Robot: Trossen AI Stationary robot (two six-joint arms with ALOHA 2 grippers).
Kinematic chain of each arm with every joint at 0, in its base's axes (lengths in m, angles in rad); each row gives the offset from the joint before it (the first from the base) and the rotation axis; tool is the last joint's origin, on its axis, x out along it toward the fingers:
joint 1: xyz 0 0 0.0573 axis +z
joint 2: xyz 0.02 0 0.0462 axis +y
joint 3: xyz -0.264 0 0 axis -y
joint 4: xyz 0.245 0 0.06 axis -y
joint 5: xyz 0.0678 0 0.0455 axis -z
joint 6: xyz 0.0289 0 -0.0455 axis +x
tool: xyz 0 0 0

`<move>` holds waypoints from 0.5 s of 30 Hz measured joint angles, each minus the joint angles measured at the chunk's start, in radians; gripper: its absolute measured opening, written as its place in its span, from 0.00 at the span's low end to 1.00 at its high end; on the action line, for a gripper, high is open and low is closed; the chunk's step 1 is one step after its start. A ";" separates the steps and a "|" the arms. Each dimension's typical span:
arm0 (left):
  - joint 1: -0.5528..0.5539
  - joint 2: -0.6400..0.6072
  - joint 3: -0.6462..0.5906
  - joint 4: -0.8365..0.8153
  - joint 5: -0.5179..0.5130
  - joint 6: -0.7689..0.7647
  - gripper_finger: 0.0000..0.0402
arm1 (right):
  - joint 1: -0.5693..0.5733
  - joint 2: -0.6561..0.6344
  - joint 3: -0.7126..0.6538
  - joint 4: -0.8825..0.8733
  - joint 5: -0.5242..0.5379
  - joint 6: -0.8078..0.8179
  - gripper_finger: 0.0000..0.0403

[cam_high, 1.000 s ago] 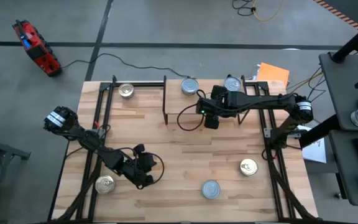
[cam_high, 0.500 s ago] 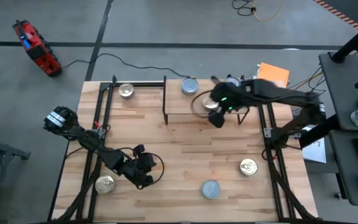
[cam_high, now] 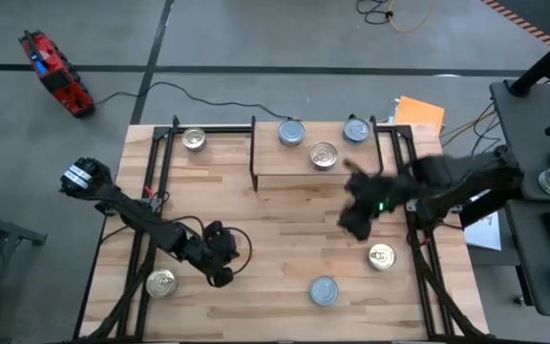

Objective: Stack canned seafood by type on shelf
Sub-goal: Stack the blue-pink tuna can on top of the other blue-pink tuna can

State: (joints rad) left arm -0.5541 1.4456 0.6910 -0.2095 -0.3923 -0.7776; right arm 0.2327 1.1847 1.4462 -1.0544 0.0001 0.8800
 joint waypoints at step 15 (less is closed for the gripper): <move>0.018 -0.104 0.000 0.035 0.018 0.002 0.00 | 0.386 0.021 -0.536 0.006 -0.132 0.979 0.03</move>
State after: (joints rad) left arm -0.5358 1.3415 0.6910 -0.1742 -0.3740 -0.7761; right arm 0.6185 1.2060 0.9106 -1.0485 -0.1320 1.8590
